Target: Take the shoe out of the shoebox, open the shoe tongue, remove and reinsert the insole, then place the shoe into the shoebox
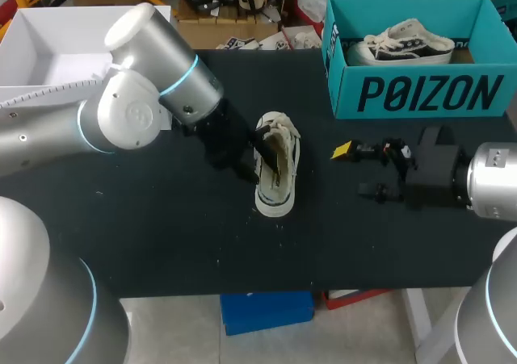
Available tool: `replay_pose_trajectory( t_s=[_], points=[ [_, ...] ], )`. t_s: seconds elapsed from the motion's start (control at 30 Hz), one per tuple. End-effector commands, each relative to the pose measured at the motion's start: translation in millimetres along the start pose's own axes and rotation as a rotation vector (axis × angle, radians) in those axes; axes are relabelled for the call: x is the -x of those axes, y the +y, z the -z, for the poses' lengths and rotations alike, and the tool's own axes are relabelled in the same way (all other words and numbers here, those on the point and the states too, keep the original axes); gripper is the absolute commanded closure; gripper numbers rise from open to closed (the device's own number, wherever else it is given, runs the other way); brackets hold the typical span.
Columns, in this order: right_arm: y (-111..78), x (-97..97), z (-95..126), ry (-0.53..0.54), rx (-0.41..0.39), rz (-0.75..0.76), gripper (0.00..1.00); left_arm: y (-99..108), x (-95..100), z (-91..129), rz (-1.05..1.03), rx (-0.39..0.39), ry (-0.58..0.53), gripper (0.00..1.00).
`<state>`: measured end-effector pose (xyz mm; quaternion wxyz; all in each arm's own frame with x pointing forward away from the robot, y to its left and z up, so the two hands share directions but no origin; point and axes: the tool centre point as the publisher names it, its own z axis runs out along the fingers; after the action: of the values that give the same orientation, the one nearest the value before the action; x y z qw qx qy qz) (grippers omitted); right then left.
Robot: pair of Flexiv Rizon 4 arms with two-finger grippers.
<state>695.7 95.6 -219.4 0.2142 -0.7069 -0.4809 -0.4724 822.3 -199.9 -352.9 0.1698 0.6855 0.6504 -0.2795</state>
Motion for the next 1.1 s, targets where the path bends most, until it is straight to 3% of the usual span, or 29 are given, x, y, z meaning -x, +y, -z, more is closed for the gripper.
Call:
replay_pose_trajectory(
  t_s=[0.03,0.1,0.13,0.17,0.2,0.23,0.63,1.1],
  points=[
    [-0.4,-0.4,1.0,-0.001,-0.001,0.0,0.0,-10.1,5.2,42.9,-0.024,0.002,0.013,0.29],
    [-0.4,-0.4,1.0,-0.001,-0.001,0.0,0.0,-10.2,7.9,47.0,-0.045,0.019,0.032,0.51],
    [-0.4,-0.4,1.0,-0.001,-0.001,0.0,0.0,-10.2,8.5,46.9,-0.048,0.018,0.039,0.57],
    [-0.4,-0.4,1.0,-0.001,-0.001,0.0,0.0,-9.6,9.0,43.9,-0.053,0.022,0.057,0.69],
    [-0.4,-0.4,1.0,-0.001,-0.001,0.0,0.0,-9.5,8.9,40.6,-0.064,0.032,0.079,0.93],
    [-0.4,-0.4,1.0,-0.001,-0.001,0.0,0.0,-9.5,8.5,36.4,-0.072,0.04,0.102,1.0],
    [-0.4,-0.4,1.0,-0.001,-0.001,0.0,0.0,-11.3,1.4,0.7,-0.12,0.093,0.319,1.0],
    [-0.4,-0.4,1.0,-0.001,-0.001,0.0,0.0,7.3,-20.3,-33.9,-0.061,0.079,0.403,1.0]
  ],
)
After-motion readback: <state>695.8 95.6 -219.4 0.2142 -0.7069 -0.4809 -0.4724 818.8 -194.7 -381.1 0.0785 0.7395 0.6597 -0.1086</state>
